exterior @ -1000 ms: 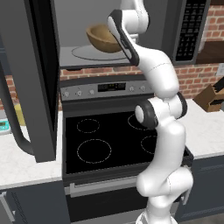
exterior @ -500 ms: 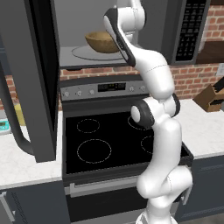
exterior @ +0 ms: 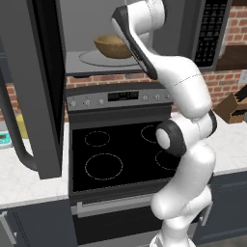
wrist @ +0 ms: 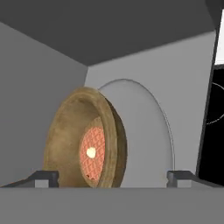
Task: Open the microwave, place the bowl with waffle inside the microwave, then close the microwave door and turn it on.
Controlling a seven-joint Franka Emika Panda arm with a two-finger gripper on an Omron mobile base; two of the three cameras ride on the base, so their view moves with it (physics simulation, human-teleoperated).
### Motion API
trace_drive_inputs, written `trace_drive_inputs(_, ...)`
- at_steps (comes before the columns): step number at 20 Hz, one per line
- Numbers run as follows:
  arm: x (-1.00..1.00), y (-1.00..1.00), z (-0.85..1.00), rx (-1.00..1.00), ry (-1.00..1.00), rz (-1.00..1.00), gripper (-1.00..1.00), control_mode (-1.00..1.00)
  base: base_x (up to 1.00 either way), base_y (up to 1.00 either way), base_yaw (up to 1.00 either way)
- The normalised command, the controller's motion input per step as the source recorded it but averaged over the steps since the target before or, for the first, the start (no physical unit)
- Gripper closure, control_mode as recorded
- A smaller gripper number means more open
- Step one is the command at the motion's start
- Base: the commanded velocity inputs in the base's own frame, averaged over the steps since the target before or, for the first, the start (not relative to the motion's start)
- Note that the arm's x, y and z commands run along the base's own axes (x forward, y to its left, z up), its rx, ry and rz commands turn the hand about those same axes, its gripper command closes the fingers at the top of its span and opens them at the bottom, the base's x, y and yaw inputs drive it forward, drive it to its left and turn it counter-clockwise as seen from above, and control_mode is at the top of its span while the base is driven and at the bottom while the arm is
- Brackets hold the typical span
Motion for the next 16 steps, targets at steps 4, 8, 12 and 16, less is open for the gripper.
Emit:
trace_drive_inputs(4, -1.0, 0.0, -0.97, 0.07, -0.69, 0.0, -1.0, -1.0, 0.0, 0.0, 0.0)
trace_drive_inputs(8, -1.0, 0.0, -0.85, 0.08, -0.56, 0.0, -1.0, -1.0, 0.0, 0.0, 0.0)
trace_drive_inputs(12, -1.0, -0.29, -0.59, 0.12, -0.49, 0.0, -1.0, -1.0, 0.0, 0.0, 0.0)
trace_drive_inputs(16, -1.0, -0.33, -0.01, 0.18, -0.38, 0.0, -1.0, -1.0, 0.0, 0.0, 0.0)
